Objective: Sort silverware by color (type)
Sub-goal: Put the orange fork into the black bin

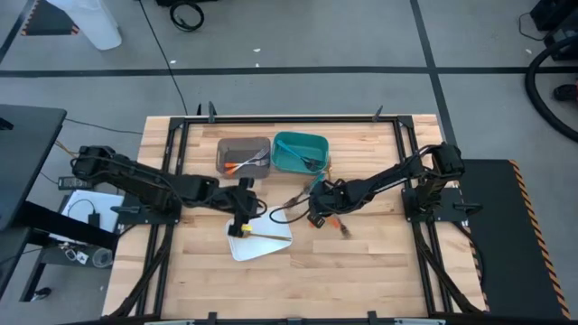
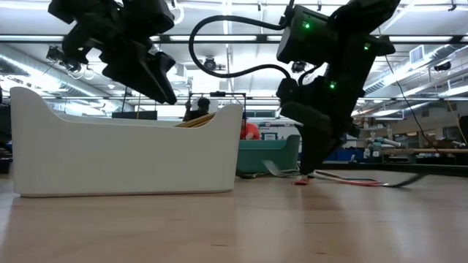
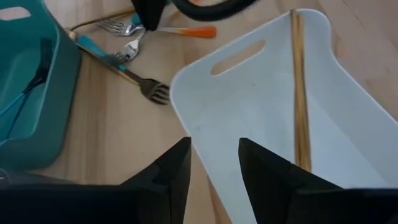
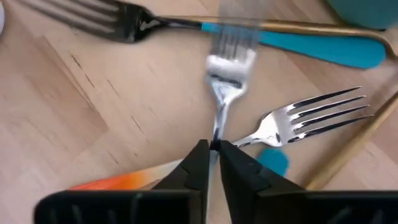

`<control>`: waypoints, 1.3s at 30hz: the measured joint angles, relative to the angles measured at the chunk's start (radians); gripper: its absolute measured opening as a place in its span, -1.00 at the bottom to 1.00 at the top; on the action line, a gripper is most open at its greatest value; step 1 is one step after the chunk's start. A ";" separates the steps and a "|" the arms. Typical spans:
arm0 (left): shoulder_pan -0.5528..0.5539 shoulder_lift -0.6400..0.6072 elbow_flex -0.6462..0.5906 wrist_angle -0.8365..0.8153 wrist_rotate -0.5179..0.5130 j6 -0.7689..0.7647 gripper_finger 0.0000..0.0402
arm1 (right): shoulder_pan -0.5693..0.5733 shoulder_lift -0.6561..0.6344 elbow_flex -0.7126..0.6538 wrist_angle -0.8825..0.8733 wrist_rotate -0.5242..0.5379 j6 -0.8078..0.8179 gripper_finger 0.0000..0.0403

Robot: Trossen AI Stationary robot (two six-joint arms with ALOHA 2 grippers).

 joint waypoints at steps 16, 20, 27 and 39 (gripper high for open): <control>-0.030 0.000 0.000 -0.052 0.000 0.000 -0.29 | 0.003 0.005 0.078 0.010 0.017 -0.108 -0.77; -0.030 0.000 0.000 -0.062 0.000 -0.007 -0.29 | 0.001 0.004 0.101 0.007 0.031 -0.141 -0.69; -0.030 0.000 0.000 -0.066 0.000 -0.018 -0.29 | -0.016 0.004 0.102 0.013 0.027 -0.165 -0.56; -0.030 0.000 0.000 -0.096 0.000 -0.021 -0.29 | 0.018 0.036 0.087 0.075 -0.020 -0.170 -0.20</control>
